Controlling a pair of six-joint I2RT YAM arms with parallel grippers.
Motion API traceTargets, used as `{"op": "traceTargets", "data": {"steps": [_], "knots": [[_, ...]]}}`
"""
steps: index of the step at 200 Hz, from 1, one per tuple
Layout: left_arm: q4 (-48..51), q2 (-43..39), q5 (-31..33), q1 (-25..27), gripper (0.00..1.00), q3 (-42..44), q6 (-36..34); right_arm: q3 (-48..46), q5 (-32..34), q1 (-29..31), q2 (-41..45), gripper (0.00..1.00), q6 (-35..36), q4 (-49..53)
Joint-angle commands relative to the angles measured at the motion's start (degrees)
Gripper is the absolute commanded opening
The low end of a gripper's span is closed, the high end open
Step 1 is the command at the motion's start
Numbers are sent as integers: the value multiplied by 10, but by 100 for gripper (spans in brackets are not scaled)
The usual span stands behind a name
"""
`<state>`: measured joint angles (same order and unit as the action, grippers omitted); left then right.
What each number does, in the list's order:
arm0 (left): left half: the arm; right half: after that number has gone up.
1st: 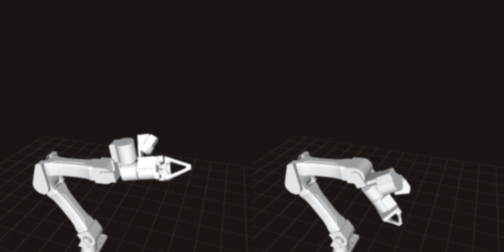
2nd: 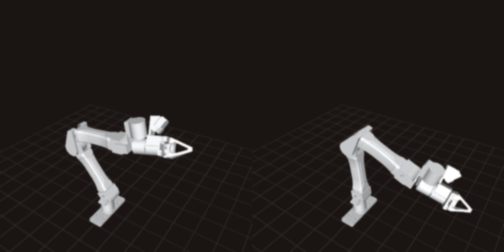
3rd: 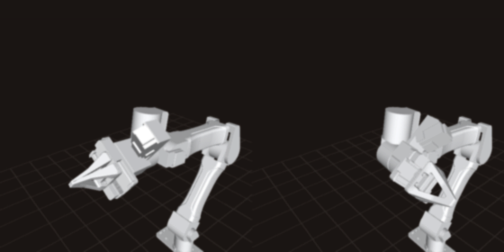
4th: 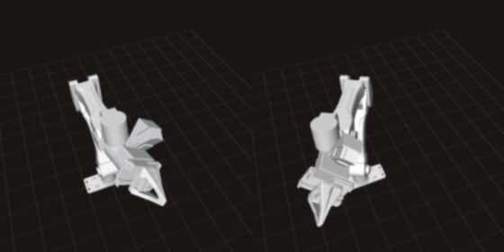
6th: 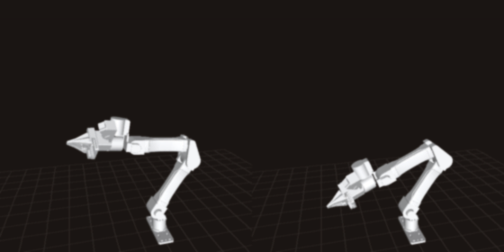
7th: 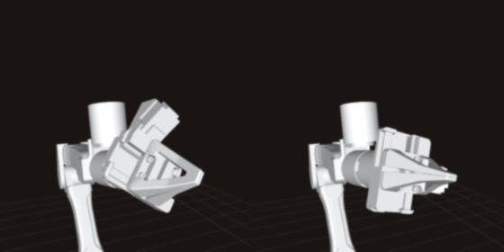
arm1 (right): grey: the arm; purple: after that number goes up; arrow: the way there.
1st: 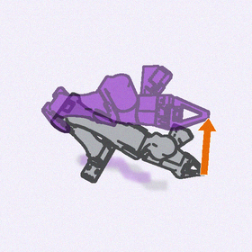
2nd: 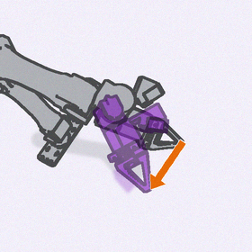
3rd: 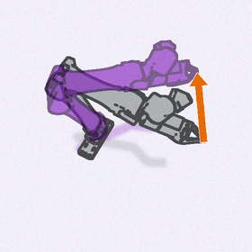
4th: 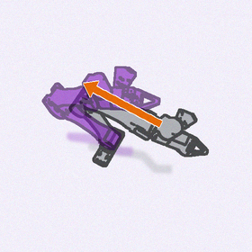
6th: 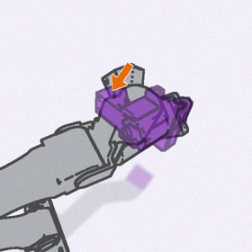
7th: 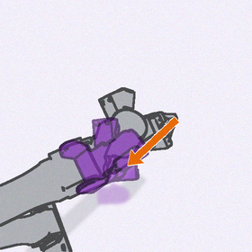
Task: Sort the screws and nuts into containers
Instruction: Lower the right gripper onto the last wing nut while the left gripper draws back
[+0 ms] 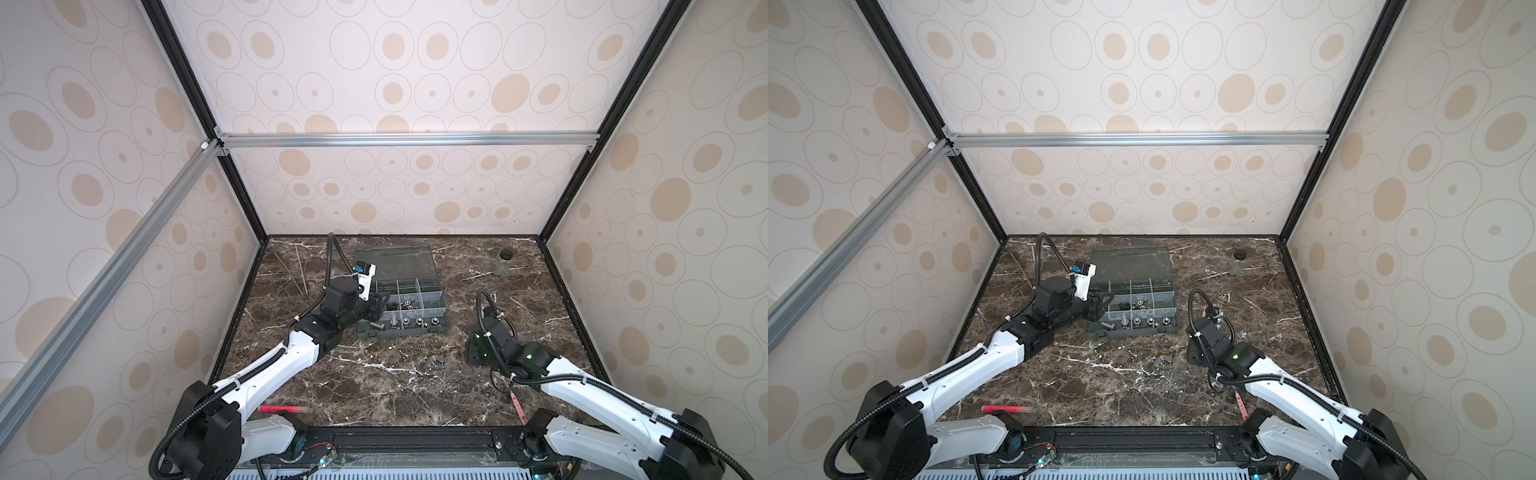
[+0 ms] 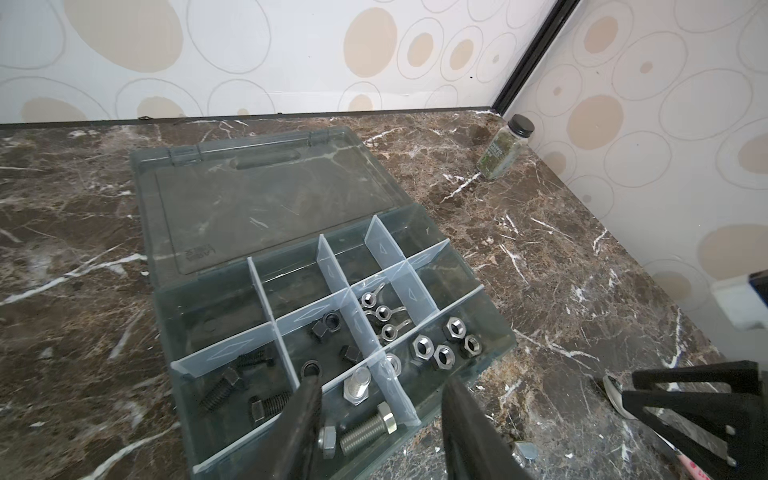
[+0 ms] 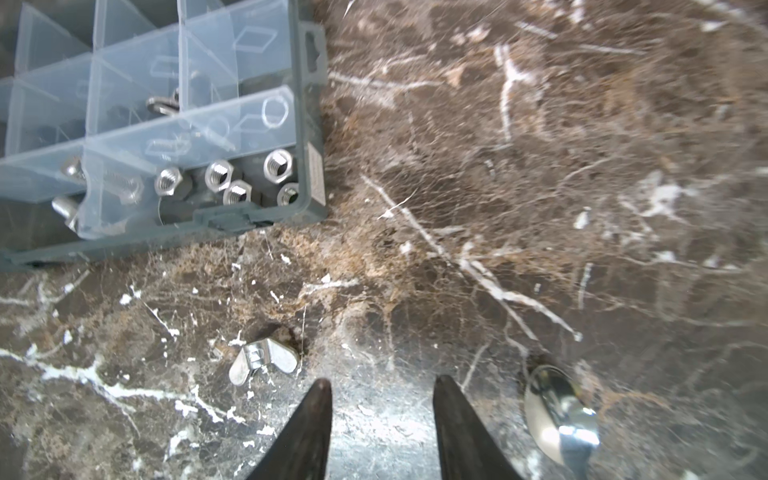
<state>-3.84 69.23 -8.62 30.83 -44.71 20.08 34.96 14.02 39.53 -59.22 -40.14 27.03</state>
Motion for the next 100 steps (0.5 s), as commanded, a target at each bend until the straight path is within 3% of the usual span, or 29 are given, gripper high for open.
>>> {"op": "traceTargets", "data": {"steps": [1,70,100], "knots": [[-9,-24,11,-9,48,17,-8,-1,-63,1,-31,44,36,-51],[-29,-52,1,-13,48,62,31,41,-171,19,-173,47,84,-144],[-36,-56,-9,-13,48,75,46,59,-188,22,-219,47,91,-161]]}}
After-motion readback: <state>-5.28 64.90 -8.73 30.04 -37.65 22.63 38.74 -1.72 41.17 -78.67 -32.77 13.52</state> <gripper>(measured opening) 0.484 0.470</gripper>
